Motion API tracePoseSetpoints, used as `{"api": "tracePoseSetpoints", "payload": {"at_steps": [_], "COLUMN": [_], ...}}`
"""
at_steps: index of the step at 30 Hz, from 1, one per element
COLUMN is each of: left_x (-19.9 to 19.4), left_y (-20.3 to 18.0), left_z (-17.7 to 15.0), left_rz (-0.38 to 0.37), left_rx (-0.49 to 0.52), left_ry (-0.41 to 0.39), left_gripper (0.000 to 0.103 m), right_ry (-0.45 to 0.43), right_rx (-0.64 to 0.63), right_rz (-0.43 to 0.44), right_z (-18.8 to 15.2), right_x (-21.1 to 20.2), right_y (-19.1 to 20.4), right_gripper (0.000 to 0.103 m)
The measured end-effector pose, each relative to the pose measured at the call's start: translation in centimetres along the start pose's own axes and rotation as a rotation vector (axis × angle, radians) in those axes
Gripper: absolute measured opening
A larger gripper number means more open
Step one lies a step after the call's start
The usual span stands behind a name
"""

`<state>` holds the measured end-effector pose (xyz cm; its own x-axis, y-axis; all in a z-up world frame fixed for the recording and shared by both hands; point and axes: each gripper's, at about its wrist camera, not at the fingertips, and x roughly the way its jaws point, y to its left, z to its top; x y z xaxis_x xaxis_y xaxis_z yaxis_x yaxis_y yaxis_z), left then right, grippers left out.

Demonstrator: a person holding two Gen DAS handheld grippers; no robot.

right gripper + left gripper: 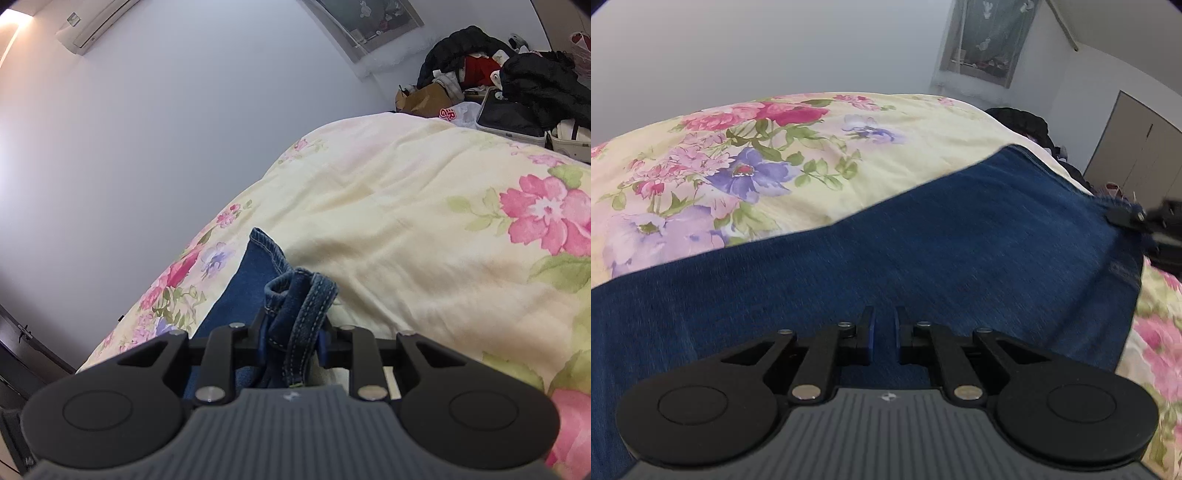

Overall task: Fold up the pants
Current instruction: 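Lift the waistband with the right tool and fold it over the legs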

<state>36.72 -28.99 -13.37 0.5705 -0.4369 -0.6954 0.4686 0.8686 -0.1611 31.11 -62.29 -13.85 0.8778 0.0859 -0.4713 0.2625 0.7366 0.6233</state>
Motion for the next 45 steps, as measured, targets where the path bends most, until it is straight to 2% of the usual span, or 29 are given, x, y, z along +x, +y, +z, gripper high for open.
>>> {"api": "tracePoseSetpoints", "payload": {"at_steps": [5,8,11,14,15,20,26,31,33,37,41,45], "left_x": [-2.5,-2.3,-2.1,-3.3,-3.8,-5.1,-4.7,-9.3,-11.9,-16.5,-20.4,-23.1], "left_y": [-3.1,-4.1,-4.9,-4.8,-5.0,-5.6,-4.9,-2.2,-0.2,4.7,10.3,15.4], "left_z": [-4.1,-5.5,-6.7,-7.3,-7.5,-8.8,-8.9,-7.8,-7.7,-7.6,-8.0,-8.8], "left_rz": [-0.014,-0.039,0.002,-0.051,-0.049,-0.093,-0.138,-0.171,-0.150,-0.055,0.067,0.148], "left_rx": [0.030,-0.003,-0.005,-0.057,-0.051,-0.024,-0.067,-0.096,-0.113,-0.137,-0.190,-0.254], "left_ry": [0.002,0.051,0.037,0.040,0.031,0.040,0.095,0.084,0.058,0.013,-0.028,-0.047], "left_gripper": [0.009,0.008,0.007,0.007,0.011,0.011,0.012,0.012,0.012,0.012,0.012,0.012], "right_ry": [-0.014,-0.016,-0.011,-0.008,-0.007,-0.013,-0.024,-0.063,-0.081,-0.112,-0.127,-0.111], "right_rx": [-0.039,-0.077,-0.078,-0.093,-0.093,-0.117,-0.189,-0.303,-0.390,-0.544,-0.669,-0.772], "right_rz": [-0.004,-0.016,-0.018,-0.026,-0.026,-0.018,-0.002,0.023,0.025,0.039,0.062,0.097], "right_z": [0.2,0.3,0.4,0.5,0.5,0.5,-0.1,-1.0,-2.1,-4.8,-8.8,-13.8], "right_x": [-1.3,-1.7,-2.0,-1.8,-1.9,-2.5,-3.9,-5.8,-6.6,-7.7,-8.3,-7.9], "right_y": [2.5,3.7,4.3,4.8,4.9,6.1,8.9,13.5,16.4,21.6,26.7,31.2], "right_gripper": [0.020,0.020,0.020,0.020,0.020,0.020,0.020,0.020,0.020,0.020,0.020,0.020]}}
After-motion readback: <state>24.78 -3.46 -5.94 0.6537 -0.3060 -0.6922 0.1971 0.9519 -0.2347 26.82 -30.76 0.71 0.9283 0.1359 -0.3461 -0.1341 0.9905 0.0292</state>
